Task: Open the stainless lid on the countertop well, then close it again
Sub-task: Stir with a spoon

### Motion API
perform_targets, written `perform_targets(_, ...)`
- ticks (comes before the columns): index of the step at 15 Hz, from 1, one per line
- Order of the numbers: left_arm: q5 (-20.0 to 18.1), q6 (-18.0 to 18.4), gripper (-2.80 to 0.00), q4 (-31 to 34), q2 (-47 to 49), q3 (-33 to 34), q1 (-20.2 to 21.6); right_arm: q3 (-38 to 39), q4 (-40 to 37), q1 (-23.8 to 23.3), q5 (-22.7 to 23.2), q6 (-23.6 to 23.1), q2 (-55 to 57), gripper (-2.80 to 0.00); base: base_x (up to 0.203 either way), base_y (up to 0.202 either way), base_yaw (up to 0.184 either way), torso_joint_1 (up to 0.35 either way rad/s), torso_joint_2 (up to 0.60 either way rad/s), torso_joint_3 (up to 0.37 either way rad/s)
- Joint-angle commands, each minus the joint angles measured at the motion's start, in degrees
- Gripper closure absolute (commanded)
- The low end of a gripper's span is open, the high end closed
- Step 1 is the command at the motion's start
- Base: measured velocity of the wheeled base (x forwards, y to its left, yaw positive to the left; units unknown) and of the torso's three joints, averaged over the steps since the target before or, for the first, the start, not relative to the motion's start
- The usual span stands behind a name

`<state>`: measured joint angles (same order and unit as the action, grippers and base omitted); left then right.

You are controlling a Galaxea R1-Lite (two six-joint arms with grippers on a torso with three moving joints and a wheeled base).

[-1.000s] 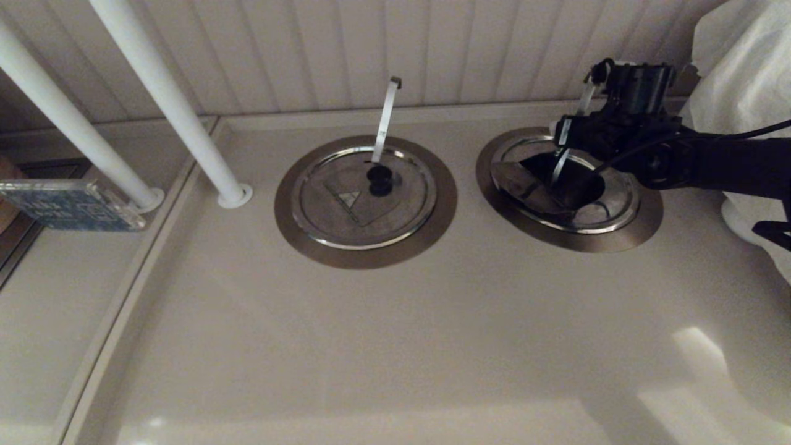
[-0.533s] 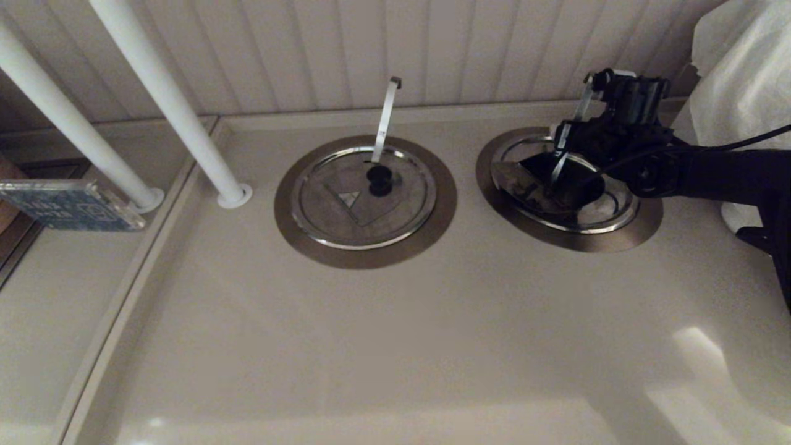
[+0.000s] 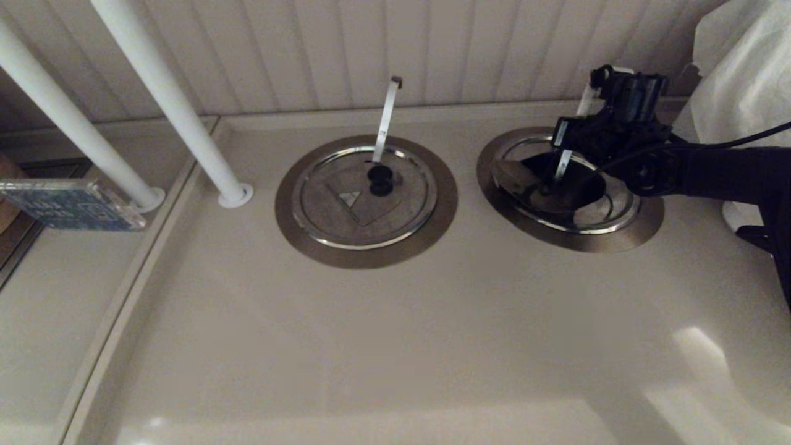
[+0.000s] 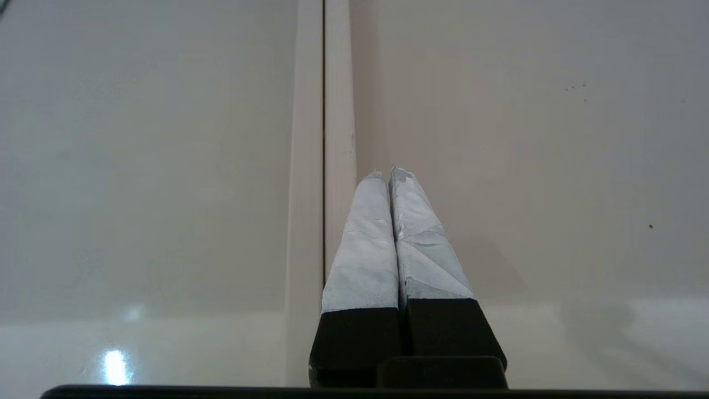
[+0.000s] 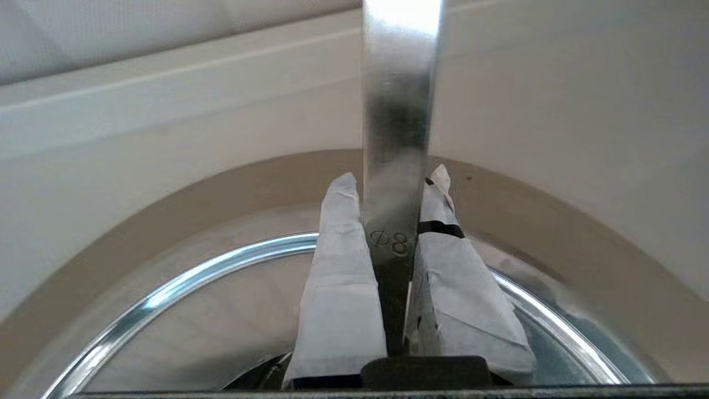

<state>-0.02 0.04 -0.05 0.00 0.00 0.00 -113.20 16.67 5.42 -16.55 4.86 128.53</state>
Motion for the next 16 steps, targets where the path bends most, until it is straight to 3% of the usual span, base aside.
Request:
perform_targets(1,0.02,-0.02,0.0,0.05,-0.07,0.0,0.0,0.09,0.21,0.02,-0.14,0.25,-1.2,0.0,0.0,0.0,0.0,0.0,0.0,0.0)
perform_targets(7,0.02,0.05,0.0,-0.04,-0.09,0.0,0.0,2.97,-0.06,0.02,-0.06,1.33,-4.39,0.0,0.0,0.0,0.0,0.0,0.0,0.0)
perform_targets(13,0.02,0.0,0.0,-0.04,-0.05,0.0,0.0,19.04,-0.35,0.1,0.07,1.78,-19.92,0.0,0.0,0.0,0.0,0.0,0.0,0.0)
perform_targets(16,0.02,-0.02,0.0,-0.02,-0.01,0.0,0.0,25.65,-5.15,1.0,1.27,1.88,-28.53,0.0,0.0,0.0,0.0,0.0,0.0,0.0)
